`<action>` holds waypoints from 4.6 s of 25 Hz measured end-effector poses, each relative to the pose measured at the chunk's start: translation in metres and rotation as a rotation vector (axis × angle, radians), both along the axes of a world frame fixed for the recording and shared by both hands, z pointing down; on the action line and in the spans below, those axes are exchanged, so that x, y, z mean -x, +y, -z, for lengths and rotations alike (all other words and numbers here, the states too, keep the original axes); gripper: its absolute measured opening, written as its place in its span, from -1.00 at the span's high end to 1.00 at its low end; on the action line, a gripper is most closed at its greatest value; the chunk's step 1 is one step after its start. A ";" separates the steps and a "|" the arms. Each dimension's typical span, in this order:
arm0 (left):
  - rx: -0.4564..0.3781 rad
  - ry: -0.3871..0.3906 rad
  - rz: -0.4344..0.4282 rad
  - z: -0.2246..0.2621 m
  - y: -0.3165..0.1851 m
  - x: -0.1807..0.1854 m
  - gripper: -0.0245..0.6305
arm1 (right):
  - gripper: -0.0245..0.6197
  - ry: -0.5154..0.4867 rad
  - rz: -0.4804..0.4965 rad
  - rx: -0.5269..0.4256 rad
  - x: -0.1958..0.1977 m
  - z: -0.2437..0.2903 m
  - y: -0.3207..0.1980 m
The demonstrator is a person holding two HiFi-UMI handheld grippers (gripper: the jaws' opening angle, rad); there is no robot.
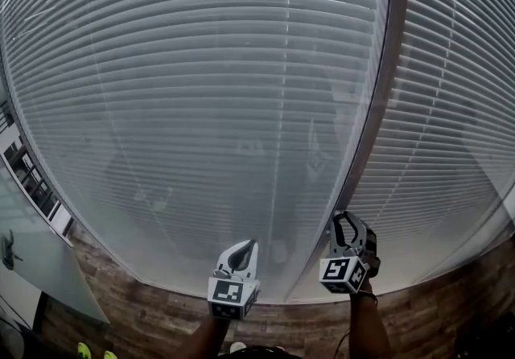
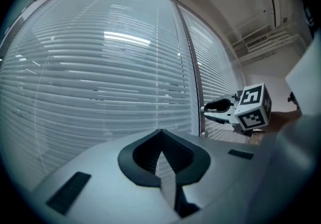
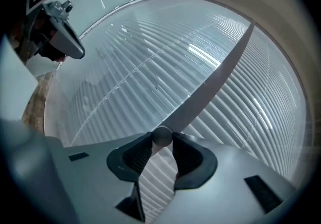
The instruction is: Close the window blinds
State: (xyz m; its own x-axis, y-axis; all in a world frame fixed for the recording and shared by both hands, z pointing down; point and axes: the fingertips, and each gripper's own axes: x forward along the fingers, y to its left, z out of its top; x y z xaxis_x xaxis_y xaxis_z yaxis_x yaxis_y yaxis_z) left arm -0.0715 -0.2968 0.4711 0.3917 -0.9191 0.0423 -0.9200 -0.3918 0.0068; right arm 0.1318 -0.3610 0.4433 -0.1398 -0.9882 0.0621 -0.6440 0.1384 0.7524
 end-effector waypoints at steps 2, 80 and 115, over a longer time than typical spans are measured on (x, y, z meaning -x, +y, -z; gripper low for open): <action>-0.002 -0.002 -0.012 -0.001 0.002 -0.003 0.93 | 0.53 -0.046 0.011 -0.006 0.000 0.002 0.004; 0.031 -0.030 -0.011 -0.041 0.313 0.022 0.93 | 0.53 -0.650 0.118 0.175 0.059 -0.078 0.374; 0.040 -0.010 0.109 -0.045 0.393 -0.025 0.93 | 0.92 -0.646 0.192 0.113 0.013 -0.070 0.450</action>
